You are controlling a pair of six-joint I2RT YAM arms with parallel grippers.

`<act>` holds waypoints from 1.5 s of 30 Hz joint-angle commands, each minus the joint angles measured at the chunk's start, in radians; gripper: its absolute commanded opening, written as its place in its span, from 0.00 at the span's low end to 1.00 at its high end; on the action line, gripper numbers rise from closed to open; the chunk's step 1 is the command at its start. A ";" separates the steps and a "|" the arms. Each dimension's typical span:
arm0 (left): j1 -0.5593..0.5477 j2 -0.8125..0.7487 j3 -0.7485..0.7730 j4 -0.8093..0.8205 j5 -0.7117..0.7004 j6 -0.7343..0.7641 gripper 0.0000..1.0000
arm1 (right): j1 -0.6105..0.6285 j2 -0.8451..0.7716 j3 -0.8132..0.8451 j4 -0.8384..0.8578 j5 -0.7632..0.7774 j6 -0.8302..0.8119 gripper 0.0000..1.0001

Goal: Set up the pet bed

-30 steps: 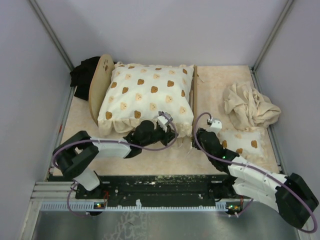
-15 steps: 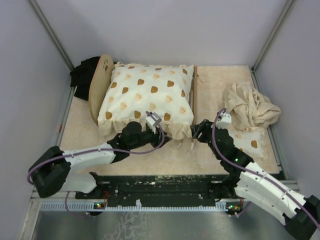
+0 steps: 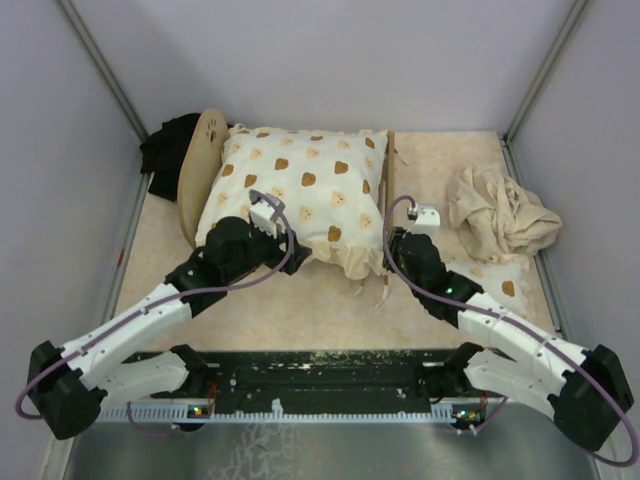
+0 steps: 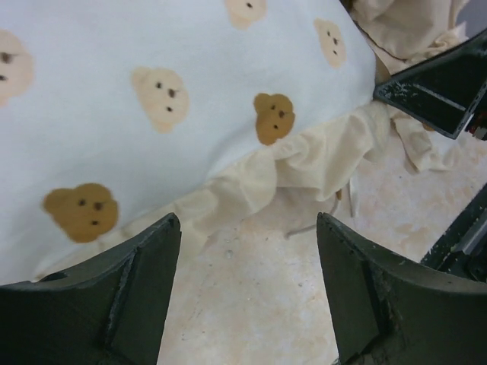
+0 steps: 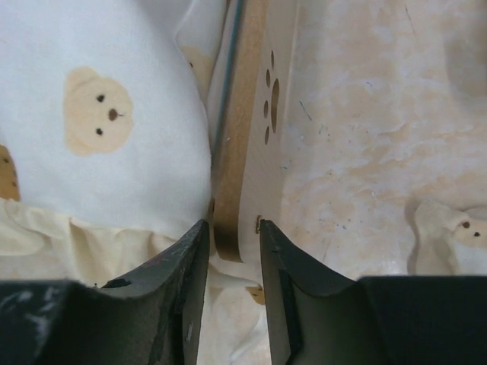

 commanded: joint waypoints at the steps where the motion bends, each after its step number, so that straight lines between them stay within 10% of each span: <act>1: 0.043 -0.057 0.115 -0.272 -0.131 0.067 0.77 | -0.046 0.025 0.034 0.040 0.004 -0.080 0.32; 17: 0.322 -0.018 0.412 -0.481 -0.378 0.216 0.82 | -0.361 0.069 0.057 0.052 -0.098 -0.179 0.25; 30: 0.562 0.068 0.347 -0.390 0.073 0.185 0.69 | -0.430 0.008 0.160 -0.096 -0.108 -0.196 0.43; 38: 0.563 0.051 0.283 -0.264 0.263 0.149 0.63 | -0.422 -0.140 0.131 -0.030 -0.418 -0.057 0.52; 45: 0.563 0.066 0.278 -0.154 0.412 0.063 0.60 | -0.154 -0.117 0.116 0.133 -0.383 -0.089 0.52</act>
